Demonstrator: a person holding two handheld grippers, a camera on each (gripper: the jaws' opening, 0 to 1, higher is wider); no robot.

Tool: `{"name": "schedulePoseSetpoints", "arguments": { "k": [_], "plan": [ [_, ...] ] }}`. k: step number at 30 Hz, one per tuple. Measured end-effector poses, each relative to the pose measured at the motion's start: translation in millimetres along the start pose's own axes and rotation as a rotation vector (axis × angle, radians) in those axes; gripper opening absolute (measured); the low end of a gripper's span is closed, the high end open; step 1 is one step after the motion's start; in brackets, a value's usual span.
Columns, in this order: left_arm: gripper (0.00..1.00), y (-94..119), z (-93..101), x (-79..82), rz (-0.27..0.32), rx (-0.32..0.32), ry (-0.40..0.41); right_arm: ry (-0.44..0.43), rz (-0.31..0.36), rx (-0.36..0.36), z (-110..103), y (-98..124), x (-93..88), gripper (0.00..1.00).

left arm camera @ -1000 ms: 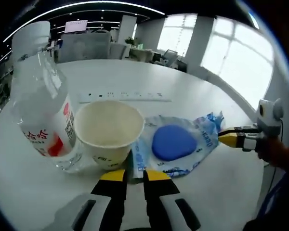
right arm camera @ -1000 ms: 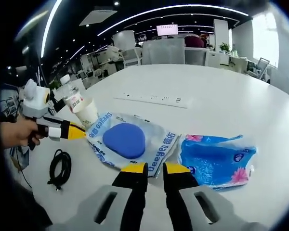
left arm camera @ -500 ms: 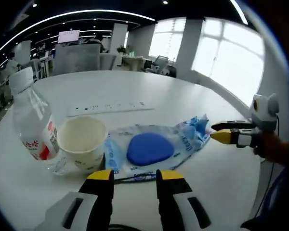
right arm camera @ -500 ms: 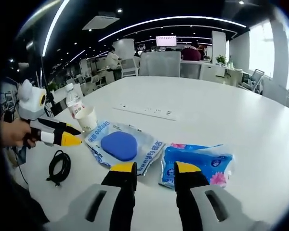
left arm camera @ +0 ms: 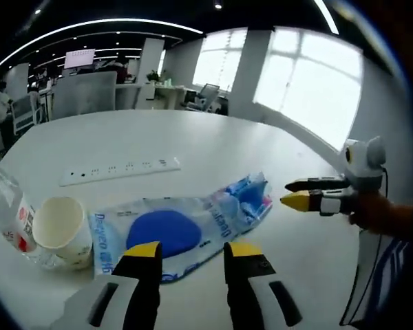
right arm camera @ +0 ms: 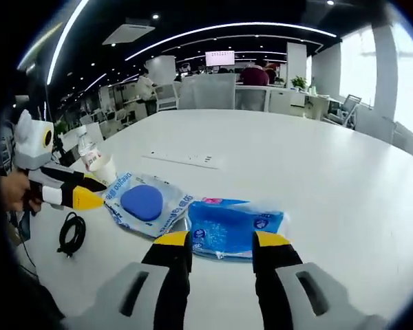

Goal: Arrange the tabletop items into an orderly group along one side of the table until the central work area is clear of visible clutter.

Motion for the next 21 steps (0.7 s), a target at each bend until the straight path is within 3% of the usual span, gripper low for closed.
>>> {"name": "schedulePoseSetpoints", "arguments": {
  "k": [5,11,14,21],
  "plan": [
    [0.35,-10,21.4,12.0,0.0,-0.035,-0.019,0.021,-0.032,-0.019,25,0,-4.0,0.33],
    [0.35,-33,38.2,14.7,-0.02,-0.068,-0.027,0.052,-0.071,-0.018,44,-5,-7.7,0.33],
    [0.35,-47,47.6,12.5,-0.04,-0.089,-0.015,0.068,-0.105,-0.005,51,-10,-11.4,0.33],
    [0.34,-69,60.9,12.9,-0.052,-0.142,-0.019,0.072,-0.102,0.015,52,-19,-14.1,0.29]
  ]
}}
Point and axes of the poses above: the point that each gripper's makers call its tool centre point, and the gripper's own axes: y roughly backward along the fingers, z roughly to its right, x roughly out of its top, the point moved 2 cm from there along y, roughly backward along the fingers, and after that the axes turned 3 degrees about y, right-handed, at the moved point
